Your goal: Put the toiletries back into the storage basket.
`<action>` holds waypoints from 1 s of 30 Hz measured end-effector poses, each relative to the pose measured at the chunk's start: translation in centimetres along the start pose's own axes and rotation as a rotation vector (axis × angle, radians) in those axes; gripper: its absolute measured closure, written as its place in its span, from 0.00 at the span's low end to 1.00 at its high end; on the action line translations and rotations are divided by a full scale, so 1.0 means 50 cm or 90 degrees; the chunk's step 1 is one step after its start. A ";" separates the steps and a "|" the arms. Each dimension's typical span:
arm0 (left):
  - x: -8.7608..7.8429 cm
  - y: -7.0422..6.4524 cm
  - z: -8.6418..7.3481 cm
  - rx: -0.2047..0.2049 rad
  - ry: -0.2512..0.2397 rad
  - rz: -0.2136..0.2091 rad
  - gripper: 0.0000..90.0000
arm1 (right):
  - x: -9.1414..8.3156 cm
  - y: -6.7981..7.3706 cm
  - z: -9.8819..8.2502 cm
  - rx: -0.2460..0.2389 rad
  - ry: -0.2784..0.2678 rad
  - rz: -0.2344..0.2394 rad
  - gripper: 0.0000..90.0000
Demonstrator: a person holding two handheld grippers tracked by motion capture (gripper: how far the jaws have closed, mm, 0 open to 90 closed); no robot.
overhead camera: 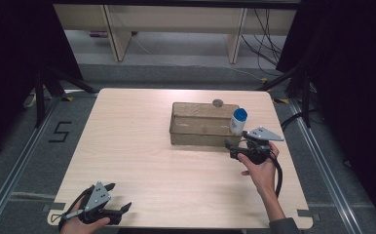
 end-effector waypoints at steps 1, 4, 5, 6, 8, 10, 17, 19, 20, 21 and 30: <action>-0.001 0.000 0.000 0.001 0.002 0.001 0.16 | 0.000 0.005 -0.001 0.011 0.002 0.004 0.23; -0.001 0.001 0.000 0.002 0.001 0.001 0.16 | 0.000 0.005 0.000 -0.009 -0.005 0.001 0.23; -0.001 0.002 0.000 0.006 0.002 0.002 0.16 | 0.001 0.007 0.001 -0.007 -0.008 0.002 0.23; 0.002 0.002 0.002 0.004 -0.008 0.004 0.16 | 0.000 0.010 0.000 -0.003 -0.005 0.007 0.23; 0.001 0.003 0.002 0.005 -0.007 0.004 0.16 | -0.001 0.012 0.001 -0.008 -0.010 0.002 0.23; 0.001 0.006 0.001 0.016 -0.003 0.009 0.16 | -0.001 0.009 -0.001 -0.029 -0.008 -0.005 0.23; 0.001 0.006 0.002 0.015 -0.004 0.009 0.16 | -0.001 0.033 -0.011 -0.009 0.010 0.019 0.23; 0.001 0.006 0.002 0.015 -0.004 0.009 0.16 | 0.000 0.033 -0.009 -0.021 0.001 0.020 0.22; 0.002 0.002 0.003 0.003 -0.009 0.004 0.16 | -0.002 0.035 -0.010 -0.016 0.007 0.019 0.22; 0.001 0.002 0.002 0.004 -0.007 0.004 0.16 | 0.000 0.039 -0.008 -0.002 -0.001 0.023 0.22; 0.002 0.002 0.003 0.001 -0.010 0.004 0.16 | -0.005 0.041 -0.013 -0.033 -0.002 0.018 0.22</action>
Point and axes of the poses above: each handheld gripper's, and its own axes: x roughly forward along the jaws, z roughly out of its top, y roughly to its left, the point moved 10 cm from there along x, roughly forward along the jaws, and after that the axes turned 6 degrees about -x, right-handed, at the moved point
